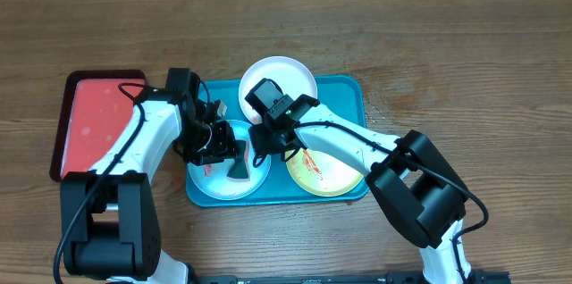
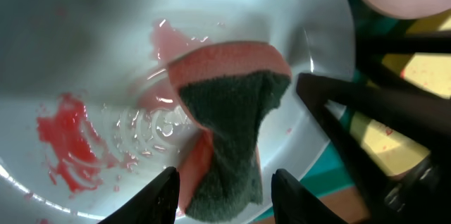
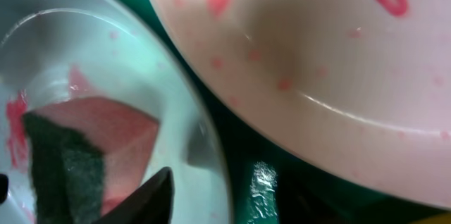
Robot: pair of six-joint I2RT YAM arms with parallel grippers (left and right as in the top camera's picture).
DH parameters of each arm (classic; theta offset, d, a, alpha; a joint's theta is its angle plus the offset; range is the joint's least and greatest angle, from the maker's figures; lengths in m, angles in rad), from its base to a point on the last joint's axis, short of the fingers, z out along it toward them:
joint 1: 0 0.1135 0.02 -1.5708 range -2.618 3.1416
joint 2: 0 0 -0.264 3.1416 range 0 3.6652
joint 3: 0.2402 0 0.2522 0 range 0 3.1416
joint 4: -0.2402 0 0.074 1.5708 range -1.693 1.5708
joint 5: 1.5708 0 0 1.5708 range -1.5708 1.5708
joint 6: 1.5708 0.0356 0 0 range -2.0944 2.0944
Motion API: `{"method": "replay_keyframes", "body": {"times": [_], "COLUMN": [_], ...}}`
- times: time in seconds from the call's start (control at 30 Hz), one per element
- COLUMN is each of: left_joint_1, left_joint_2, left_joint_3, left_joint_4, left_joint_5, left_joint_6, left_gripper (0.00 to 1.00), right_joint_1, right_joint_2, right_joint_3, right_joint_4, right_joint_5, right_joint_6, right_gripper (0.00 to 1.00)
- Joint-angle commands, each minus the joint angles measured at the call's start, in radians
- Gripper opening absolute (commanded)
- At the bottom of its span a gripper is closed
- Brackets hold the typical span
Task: Clean dirty plates on tray and stack at the side
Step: 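Scrub the light blue plate with the sponge in the left gripper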
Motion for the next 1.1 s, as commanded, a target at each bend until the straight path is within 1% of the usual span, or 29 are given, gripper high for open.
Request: {"method": "replay_keyframes", "body": {"times": [0.0, 0.07, 0.1, 0.17, 0.2, 0.33, 0.37, 0.4, 0.47, 0.63, 0.8, 0.83, 0.87, 0.9, 0.93, 0.97, 1.0, 1.03, 1.07], "left_joint_1": [-0.007, -0.016, -0.022, -0.033, -0.041, -0.06, -0.064, -0.068, -0.073, -0.078, -0.078, -0.078, -0.078, -0.078, -0.078, -0.077, -0.076, -0.076, -0.076], "left_joint_2": [0.002, 0.002, 0.002, 0.002, 0.003, 0.003, 0.003, 0.003, 0.003, 0.003, 0.003, 0.003, 0.003, 0.003, 0.003, 0.003, 0.003, 0.003, 0.003], "left_joint_3": [-0.029, -0.029, -0.029, -0.029, -0.03, -0.035, -0.035, -0.036, -0.038, -0.077, -0.131, -0.133, -0.133, -0.132, -0.132, -0.132, -0.132, -0.132, -0.132], "left_joint_4": [0.034, 0.046, 0.05, 0.065, 0.083, 0.113, 0.113, 0.113, 0.113, 0.124, 0.193, 0.196, 0.196, 0.199, 0.2, 0.204, 0.206, 0.206, 0.206], "left_joint_5": [0.017, 0.014, 0.01, -0.005, -0.017, -0.026, -0.049, -0.088, -0.146, -0.137, -0.041, -0.042, -0.047, -0.053, -0.069, -0.117, -0.15, -0.187, -0.239], "left_joint_6": [-0.013, -0.012, -0.013, -0.013, -0.014, -0.024, -0.032, -0.055, -0.092, -0.093, -0.087, -0.088, -0.087, -0.088, -0.089, -0.098, -0.105, -0.107, -0.107], "left_gripper": [0.45, 0.48, 0.48, 0.48, 0.49, 0.48, 0.47, 0.43, 0.43, 0.41, 0.42, 0.42, 0.36, 0.33, 0.25, 0.15, 0.12, 0.04, 0.04], "right_joint_1": [0.0, 0.0, 0.0, 0.0, 0.0, 0.0, 0.0, 0.0, 0.0, -0.001, -0.001, -0.001, -0.001, -0.001, -0.001, -0.001, -0.001, -0.001, -0.001], "right_joint_2": [0.02, 0.02, 0.021, 0.021, 0.021, 0.021, 0.021, 0.021, 0.02, 0.021, 0.021, 0.02, 0.021, 0.021, 0.02, 0.021, 0.021, 0.021, 0.021], "right_joint_3": [-0.038, -0.049, -0.049, -0.049, -0.049, -0.049, -0.049, -0.049, -0.049, -0.049, -0.049, -0.049, -0.049, -0.049, -0.049, -0.049, -0.049, -0.049, -0.049], "right_joint_4": [-0.003, 0.007, 0.006, 0.007, 0.006, 0.007, 0.007, 0.007, 0.007, 0.01, 0.012, 0.012, 0.012, 0.011, 0.011, 0.011, 0.011, 0.01, 0.01], "right_joint_5": [0.013, 0.013, 0.013, 0.013, 0.013, 0.013, 0.013, 0.013, 0.013, 0.014, 0.014, 0.014, 0.018, 0.021, 0.021, 0.021, 0.021, 0.021, 0.021], "right_joint_6": [0.005, 0.006, 0.006, 0.007, 0.01, 0.009, 0.009, 0.009, 0.009, 0.009, 0.008, 0.009, 0.008, 0.008, 0.008, 0.008, 0.008, 0.008, 0.008], "right_gripper": [0.34, 0.34, 0.31, 0.16, 0.11, 0.1, 0.1, 0.1, 0.1, 0.11, 0.11, 0.11, 0.11, 0.11, 0.11, 0.11, 0.11, 0.11, 0.11]}}
